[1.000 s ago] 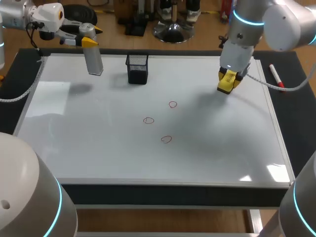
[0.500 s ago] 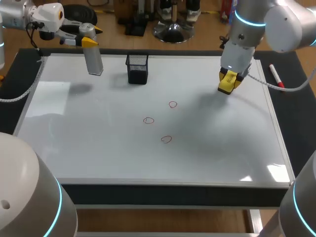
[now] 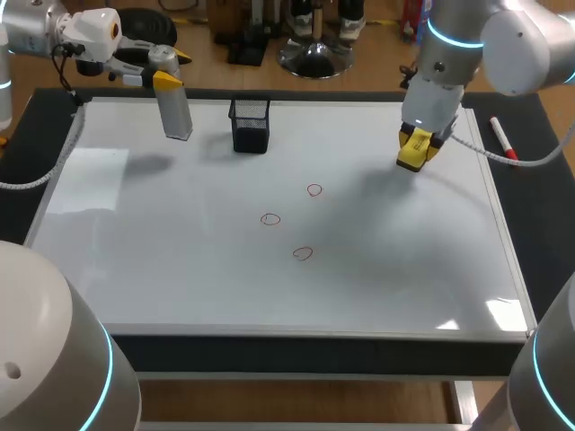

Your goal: Pick up the inspection probe, press it on each red-marked spot on the whiteboard one by one, put down the probe, pick up the eraser, and wipe off all the red marks.

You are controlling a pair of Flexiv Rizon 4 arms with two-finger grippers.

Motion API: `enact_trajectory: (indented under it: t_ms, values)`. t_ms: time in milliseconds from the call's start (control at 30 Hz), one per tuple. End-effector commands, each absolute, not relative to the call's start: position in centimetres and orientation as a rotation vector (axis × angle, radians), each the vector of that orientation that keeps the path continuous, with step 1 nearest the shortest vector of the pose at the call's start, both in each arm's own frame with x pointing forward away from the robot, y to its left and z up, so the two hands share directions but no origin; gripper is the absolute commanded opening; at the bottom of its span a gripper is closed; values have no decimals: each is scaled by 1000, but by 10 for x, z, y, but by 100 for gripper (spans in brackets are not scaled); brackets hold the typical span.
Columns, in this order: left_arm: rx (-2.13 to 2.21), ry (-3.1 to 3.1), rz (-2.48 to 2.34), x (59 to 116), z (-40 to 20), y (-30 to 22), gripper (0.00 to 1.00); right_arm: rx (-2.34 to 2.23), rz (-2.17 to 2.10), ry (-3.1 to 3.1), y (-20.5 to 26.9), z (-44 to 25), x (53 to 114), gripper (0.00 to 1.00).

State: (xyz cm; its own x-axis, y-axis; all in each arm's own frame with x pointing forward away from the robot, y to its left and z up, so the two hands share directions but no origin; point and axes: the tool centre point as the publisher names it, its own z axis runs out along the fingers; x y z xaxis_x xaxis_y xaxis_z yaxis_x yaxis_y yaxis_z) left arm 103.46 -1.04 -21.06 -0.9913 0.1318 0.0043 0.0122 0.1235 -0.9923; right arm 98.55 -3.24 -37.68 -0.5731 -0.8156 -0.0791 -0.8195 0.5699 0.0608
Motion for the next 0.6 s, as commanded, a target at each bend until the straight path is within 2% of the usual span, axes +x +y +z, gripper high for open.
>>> enact_trajectory:
  t_ms: [33,600]
  values:
    - [-68,-2341,2053,1012,-209,-24,0,-1434,137,2746,-33,-376,986,0]
    - [129,-2430,2107,968,-214,-61,0,-1434,137,2746,-33,-376,986,0]
